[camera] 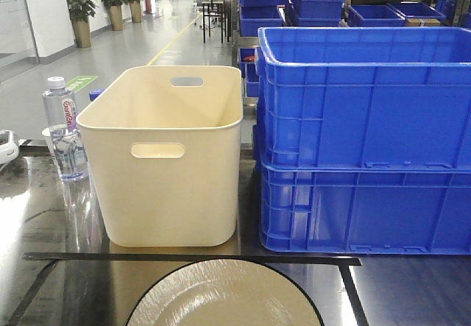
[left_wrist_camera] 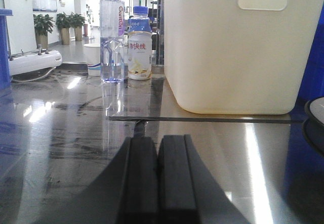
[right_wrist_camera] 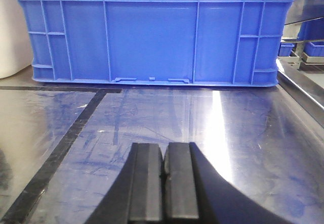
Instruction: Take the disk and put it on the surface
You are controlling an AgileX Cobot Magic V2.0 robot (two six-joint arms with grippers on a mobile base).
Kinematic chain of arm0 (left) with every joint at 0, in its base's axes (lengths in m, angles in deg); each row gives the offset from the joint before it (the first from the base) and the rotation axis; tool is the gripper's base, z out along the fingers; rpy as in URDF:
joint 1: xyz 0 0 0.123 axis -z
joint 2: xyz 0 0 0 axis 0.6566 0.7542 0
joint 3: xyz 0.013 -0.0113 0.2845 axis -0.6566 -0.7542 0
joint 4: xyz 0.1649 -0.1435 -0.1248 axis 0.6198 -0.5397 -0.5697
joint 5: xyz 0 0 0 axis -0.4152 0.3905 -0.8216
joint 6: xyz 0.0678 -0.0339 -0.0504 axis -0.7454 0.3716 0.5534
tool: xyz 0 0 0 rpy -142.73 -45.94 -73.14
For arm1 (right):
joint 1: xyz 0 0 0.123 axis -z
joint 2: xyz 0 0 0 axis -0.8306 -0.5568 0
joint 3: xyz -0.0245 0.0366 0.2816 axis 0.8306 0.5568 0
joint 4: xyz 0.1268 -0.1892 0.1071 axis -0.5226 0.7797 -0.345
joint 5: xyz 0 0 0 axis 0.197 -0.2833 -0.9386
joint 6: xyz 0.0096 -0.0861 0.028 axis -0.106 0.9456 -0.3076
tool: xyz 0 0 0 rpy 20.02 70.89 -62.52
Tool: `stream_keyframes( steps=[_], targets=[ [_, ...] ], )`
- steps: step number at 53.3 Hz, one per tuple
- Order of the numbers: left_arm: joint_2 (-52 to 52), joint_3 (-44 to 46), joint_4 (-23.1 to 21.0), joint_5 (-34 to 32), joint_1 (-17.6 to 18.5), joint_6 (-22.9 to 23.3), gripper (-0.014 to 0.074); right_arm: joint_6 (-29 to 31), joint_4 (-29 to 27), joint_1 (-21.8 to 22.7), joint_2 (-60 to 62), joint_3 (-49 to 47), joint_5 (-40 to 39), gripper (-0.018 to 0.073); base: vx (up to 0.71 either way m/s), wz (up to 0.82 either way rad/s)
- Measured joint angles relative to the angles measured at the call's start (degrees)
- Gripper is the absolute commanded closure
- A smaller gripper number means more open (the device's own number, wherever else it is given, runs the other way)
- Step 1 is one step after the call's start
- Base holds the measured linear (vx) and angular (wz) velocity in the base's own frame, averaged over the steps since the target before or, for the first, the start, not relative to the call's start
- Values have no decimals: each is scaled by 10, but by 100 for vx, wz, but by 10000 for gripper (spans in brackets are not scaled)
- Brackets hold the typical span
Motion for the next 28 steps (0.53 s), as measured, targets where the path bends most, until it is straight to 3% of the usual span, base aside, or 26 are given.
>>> stream_keyframes(
  steps=[28],
  targets=[
    [0,0,0,0,0,0,604,0,0,0,0,0,0,567,0,0]
  ],
)
